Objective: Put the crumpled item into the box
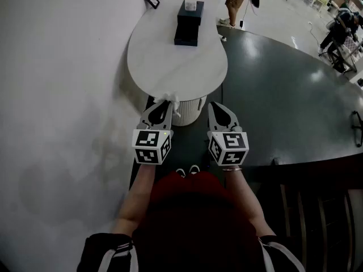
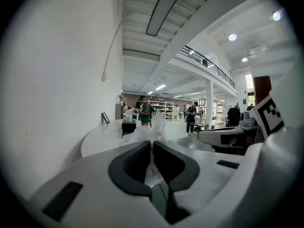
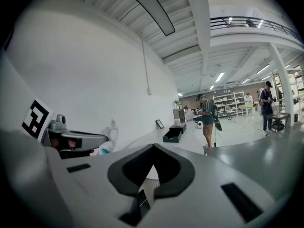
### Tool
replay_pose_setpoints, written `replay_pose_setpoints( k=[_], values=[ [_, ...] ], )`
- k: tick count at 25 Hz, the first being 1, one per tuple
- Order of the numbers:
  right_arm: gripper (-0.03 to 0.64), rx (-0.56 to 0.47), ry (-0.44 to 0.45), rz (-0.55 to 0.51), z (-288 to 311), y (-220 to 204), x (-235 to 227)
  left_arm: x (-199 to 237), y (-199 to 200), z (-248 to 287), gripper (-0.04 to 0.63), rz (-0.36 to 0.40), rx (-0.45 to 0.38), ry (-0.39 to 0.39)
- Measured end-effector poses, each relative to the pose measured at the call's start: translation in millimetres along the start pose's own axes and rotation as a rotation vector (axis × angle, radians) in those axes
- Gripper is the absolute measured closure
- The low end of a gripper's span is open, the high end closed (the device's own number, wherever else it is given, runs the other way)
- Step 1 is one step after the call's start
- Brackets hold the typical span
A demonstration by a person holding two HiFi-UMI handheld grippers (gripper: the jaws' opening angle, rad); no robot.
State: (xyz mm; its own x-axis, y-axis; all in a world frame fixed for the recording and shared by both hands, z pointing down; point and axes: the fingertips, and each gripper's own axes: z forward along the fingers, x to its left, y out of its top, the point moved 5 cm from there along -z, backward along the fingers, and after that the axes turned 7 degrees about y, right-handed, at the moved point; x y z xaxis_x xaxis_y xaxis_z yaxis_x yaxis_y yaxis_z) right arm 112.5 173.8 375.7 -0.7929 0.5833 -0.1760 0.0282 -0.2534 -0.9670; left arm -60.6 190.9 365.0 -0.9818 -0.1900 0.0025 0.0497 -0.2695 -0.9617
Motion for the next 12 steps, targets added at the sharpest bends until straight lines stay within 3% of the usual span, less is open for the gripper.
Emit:
replay_pose_setpoints(
  k=[12],
  values=[
    [0.601,-0.04,0.037,0.071,-5.2,-0.3,-25.4,-6.7,2.4,10.2,0.554,-0.035,-0.004,0.034]
  ],
)
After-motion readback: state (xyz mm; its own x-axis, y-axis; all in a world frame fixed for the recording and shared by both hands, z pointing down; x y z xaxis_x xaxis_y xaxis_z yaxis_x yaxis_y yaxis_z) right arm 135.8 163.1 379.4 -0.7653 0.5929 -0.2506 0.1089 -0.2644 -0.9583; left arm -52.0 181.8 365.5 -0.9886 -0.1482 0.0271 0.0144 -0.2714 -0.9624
